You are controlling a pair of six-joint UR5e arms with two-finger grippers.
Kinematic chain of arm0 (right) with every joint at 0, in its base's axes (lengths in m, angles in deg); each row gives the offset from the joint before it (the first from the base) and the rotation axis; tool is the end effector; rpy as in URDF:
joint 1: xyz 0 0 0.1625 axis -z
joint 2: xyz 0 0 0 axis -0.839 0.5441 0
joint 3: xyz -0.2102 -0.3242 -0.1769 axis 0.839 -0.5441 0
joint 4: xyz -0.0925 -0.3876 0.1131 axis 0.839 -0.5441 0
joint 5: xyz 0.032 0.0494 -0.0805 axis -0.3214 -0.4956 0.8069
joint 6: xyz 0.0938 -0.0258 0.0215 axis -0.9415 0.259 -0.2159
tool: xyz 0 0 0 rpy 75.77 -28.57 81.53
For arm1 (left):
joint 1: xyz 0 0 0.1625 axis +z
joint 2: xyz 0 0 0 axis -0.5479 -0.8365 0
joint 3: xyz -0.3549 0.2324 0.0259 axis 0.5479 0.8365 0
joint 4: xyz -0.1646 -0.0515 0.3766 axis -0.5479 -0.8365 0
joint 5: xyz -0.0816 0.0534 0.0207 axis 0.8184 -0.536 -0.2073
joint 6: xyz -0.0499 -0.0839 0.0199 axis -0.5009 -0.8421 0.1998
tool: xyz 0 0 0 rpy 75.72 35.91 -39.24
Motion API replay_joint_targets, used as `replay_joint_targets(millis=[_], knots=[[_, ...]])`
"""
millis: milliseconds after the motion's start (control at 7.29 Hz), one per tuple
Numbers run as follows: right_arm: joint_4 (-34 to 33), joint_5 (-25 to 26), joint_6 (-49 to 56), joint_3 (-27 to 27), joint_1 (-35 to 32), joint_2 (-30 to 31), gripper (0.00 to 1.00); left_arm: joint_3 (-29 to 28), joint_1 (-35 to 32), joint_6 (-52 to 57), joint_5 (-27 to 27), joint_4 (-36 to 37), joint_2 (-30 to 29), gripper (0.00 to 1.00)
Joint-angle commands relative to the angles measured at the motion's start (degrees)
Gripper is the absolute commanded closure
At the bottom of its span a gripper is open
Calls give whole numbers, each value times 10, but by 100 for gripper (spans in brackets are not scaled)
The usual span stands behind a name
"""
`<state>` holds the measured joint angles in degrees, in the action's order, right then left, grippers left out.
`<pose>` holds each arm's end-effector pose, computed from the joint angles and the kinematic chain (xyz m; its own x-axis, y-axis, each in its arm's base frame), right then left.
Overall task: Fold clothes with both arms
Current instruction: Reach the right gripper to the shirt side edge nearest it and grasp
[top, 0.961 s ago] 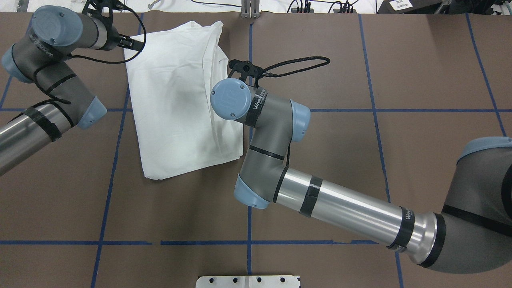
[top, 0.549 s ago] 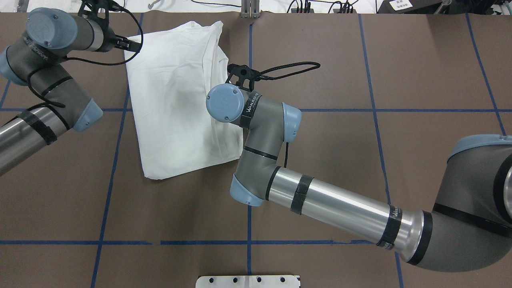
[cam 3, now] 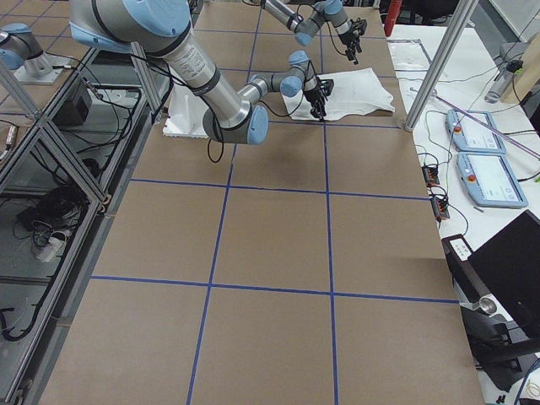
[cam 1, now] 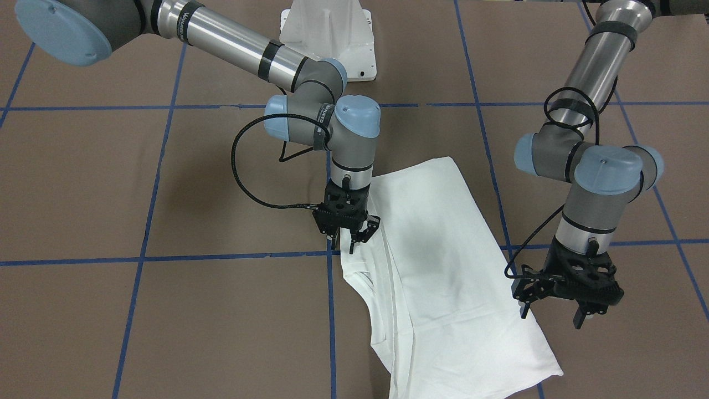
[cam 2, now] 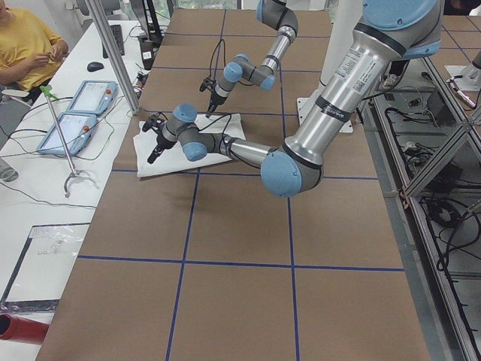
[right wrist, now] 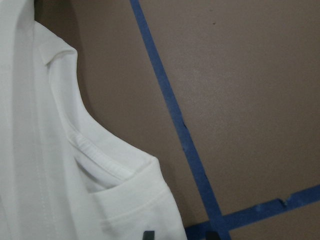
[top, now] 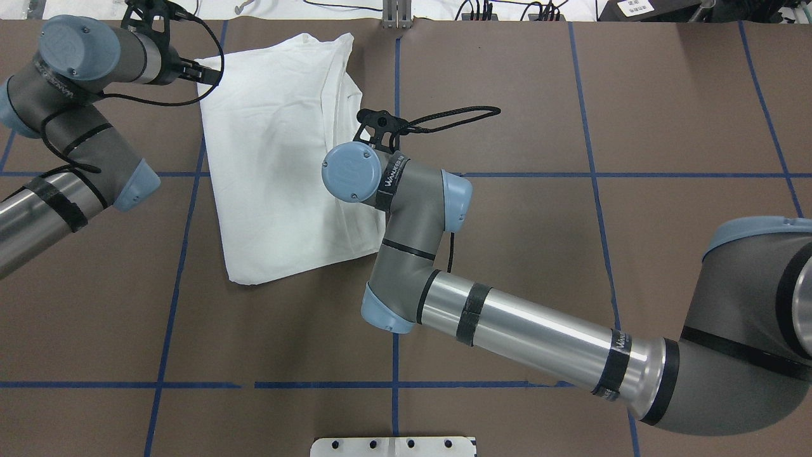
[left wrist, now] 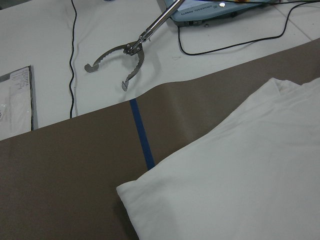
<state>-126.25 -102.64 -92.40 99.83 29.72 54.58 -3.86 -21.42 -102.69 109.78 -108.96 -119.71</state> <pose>-0.6897 -0.5234 0.1864 0.6497 0.2862 0.7042 -0.5216 0.8418 0.1392 0.3403 -0.6861 0.4231 0.7813 0.2612 -0.5669 0.1957 0.7600 0.6198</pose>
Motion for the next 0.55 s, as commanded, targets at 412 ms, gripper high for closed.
replay_joint_targets(millis=[412], knots=[[1, 7, 0, 0, 5, -1, 63, 0, 0, 1, 0, 0, 2, 0]])
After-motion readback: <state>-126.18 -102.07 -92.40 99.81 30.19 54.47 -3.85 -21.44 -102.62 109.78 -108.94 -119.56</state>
